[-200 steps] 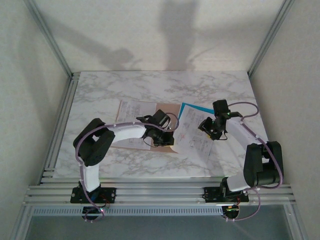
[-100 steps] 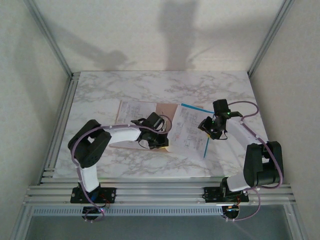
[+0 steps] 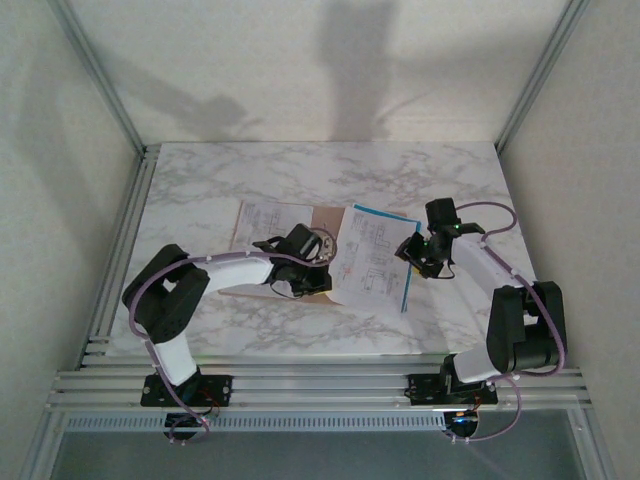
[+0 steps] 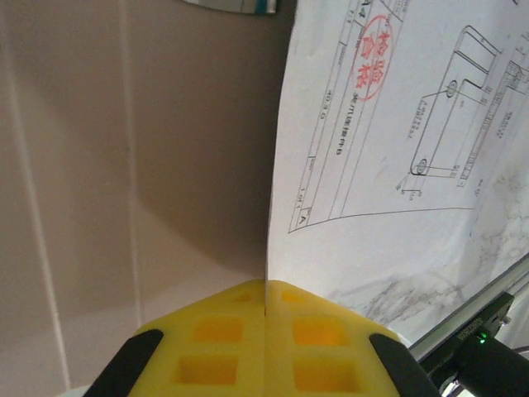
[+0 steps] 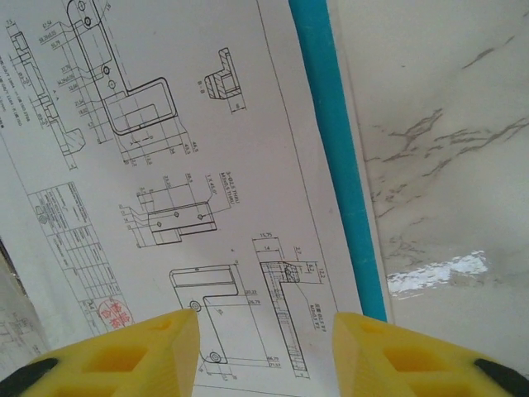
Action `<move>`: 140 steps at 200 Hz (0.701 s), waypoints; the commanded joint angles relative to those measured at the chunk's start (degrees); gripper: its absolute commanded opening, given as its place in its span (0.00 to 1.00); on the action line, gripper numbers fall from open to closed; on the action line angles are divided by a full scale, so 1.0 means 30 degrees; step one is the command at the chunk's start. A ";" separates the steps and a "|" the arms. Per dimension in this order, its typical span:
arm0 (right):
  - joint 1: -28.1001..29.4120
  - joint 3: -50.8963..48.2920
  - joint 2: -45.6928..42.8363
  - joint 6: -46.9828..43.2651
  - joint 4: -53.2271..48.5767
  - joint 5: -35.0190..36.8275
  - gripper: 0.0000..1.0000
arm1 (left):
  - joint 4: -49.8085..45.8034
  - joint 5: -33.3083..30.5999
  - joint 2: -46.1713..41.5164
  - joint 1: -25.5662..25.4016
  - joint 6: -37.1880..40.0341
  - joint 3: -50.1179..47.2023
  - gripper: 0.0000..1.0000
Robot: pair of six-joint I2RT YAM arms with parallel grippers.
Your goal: Put the files into the folder
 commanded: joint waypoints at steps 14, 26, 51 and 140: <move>-0.0075 0.0389 0.0129 -0.0124 -0.0013 -0.0205 0.46 | 0.0209 -0.0025 -0.0500 0.0393 -0.0237 -0.0486 0.00; -0.0023 0.0362 0.0100 -0.0113 -0.0012 -0.0218 0.46 | 0.0269 0.0083 -0.0409 0.0389 -0.0202 -0.0469 0.00; -0.0045 0.0245 0.0005 -0.0059 0.0003 -0.0186 0.46 | 0.0667 0.0638 -0.0078 0.0394 -0.0309 -0.0526 0.00; -0.0038 -0.0153 -0.0317 -0.0045 -0.0012 -0.0117 0.46 | 0.0488 0.0619 0.1120 0.0232 -0.0642 0.0581 0.00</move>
